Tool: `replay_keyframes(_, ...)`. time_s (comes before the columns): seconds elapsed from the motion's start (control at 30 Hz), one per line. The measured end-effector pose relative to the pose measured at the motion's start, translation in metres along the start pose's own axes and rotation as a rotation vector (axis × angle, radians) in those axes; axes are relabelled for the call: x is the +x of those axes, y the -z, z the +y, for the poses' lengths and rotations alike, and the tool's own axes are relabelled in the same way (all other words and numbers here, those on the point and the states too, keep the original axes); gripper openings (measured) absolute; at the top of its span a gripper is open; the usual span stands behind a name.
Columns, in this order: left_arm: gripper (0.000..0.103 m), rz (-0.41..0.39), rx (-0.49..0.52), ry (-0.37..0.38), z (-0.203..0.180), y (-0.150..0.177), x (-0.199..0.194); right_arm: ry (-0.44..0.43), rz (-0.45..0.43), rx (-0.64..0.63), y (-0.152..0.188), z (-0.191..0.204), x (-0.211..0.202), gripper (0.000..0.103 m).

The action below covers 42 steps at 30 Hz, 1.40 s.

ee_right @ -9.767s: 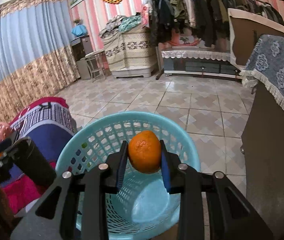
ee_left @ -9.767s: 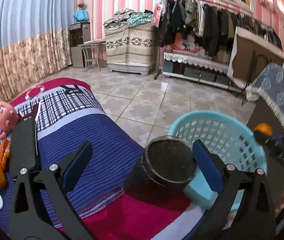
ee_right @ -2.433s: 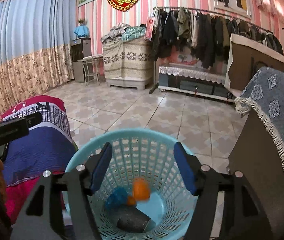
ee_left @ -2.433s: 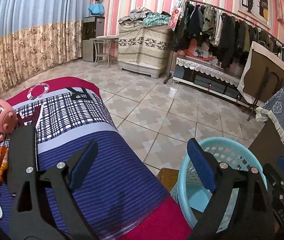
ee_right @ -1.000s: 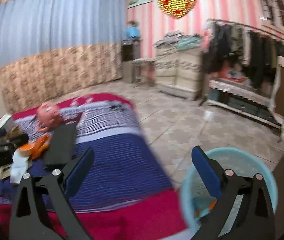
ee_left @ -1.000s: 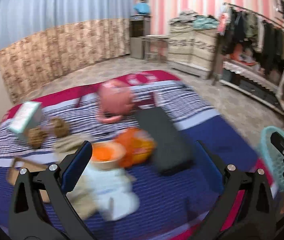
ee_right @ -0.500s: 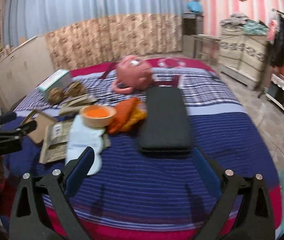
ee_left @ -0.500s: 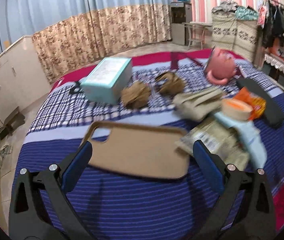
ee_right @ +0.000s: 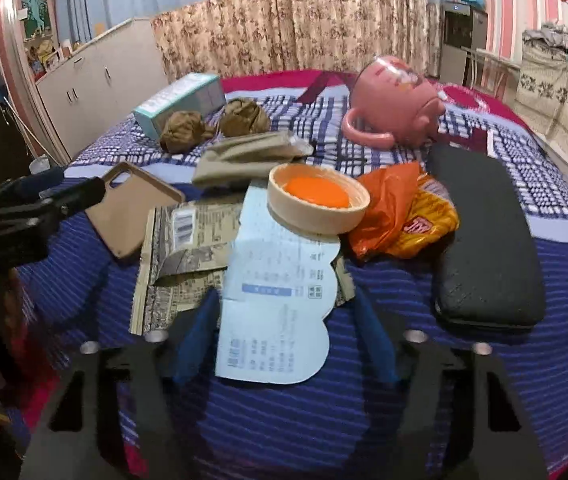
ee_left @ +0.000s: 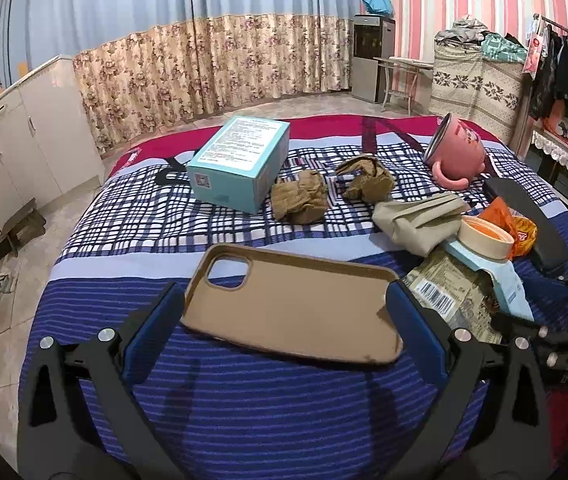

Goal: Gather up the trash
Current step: 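Grasp the white receipt with the right tool while the left tool grasps the beige cloth, then carry receipt and beige cloth over the basket and open both tools to drop them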

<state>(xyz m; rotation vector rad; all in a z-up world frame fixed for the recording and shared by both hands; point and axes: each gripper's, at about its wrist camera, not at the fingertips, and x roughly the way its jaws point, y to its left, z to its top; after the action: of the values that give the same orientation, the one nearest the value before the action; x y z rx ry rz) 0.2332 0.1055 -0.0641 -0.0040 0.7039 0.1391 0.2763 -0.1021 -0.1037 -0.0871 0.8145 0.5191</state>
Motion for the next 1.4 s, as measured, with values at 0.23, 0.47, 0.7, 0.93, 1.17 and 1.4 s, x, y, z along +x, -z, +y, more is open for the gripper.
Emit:
replay_keyframes(0.23,0.097,0.003,0.062,0.022,-0.035,-0.007,0.009,0.040,-0.023,-0.022,0.008,-0.010,-0.033,0.052)
replay_keyframes(0.47,0.097,0.061,0.108,0.088,-0.072,-0.017,0.033,0.096,-0.050,-0.056,0.021,-0.039,-0.084,0.052)
replay_keyframes(0.7,0.075,0.158,0.146,0.092,-0.095,-0.023,0.069,0.130,0.008,0.021,0.038,-0.085,-0.086,0.052)
replay_keyframes(0.93,0.041,0.146,0.190,0.125,-0.105,-0.020,0.066,0.108,-0.020,0.086,0.034,-0.090,-0.073,0.070)
replay_keyframes(1.17,0.024,0.123,0.181,0.110,-0.093,-0.016,0.051,0.087,-0.048,0.141,0.029,-0.093,-0.068,0.056)
replay_keyframes(1.4,0.023,0.069,0.123,0.077,-0.077,-0.030,0.023,0.122,-0.143,0.146,0.028,-0.100,-0.103,0.055)
